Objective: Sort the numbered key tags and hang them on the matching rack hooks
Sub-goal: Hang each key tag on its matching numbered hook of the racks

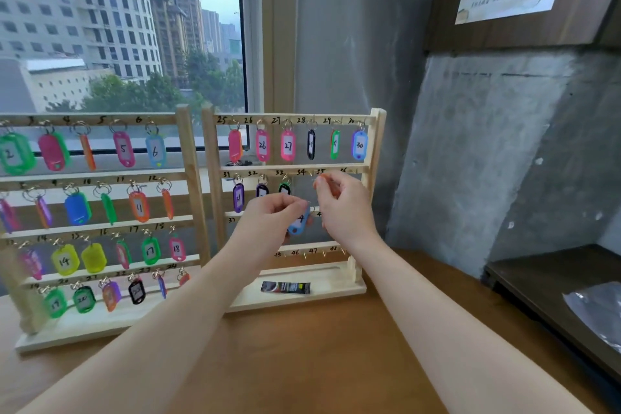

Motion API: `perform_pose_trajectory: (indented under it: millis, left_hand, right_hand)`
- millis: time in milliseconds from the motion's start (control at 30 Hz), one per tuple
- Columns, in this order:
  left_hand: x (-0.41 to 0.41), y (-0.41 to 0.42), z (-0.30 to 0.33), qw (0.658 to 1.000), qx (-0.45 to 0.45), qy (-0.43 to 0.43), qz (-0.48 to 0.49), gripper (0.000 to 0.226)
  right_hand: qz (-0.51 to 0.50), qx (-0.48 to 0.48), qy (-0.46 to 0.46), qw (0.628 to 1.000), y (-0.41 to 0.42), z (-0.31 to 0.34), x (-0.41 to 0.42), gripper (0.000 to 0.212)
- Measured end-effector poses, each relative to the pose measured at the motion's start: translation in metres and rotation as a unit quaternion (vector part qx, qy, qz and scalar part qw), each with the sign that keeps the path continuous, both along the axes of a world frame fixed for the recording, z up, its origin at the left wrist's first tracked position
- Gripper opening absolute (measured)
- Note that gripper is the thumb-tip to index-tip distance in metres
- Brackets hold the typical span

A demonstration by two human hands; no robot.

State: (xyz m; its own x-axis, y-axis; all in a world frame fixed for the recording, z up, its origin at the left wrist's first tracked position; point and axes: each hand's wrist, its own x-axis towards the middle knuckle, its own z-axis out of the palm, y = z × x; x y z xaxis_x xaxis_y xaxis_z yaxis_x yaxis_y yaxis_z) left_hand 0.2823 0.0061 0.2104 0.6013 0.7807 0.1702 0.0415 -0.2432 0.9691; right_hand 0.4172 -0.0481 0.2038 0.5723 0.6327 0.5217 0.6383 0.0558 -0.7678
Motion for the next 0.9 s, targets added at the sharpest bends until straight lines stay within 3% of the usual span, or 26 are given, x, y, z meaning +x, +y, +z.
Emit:
perform_pose_trajectory:
  millis: [367, 900]
  left_hand:
    - [0.030, 0.021, 0.013, 0.991, 0.033, -0.084, 0.102, 0.014]
    - [0.046, 0.024, 0.021, 0.973, 0.151, 0.006, 0.174, 0.030]
  right_hand:
    - [-0.025, -0.028, 0.008, 0.999, 0.021, -0.020, 0.006, 0.025]
    - [-0.002, -0.032, 0.013, 0.999, 0.019, -0.018, 0.011, 0.026]
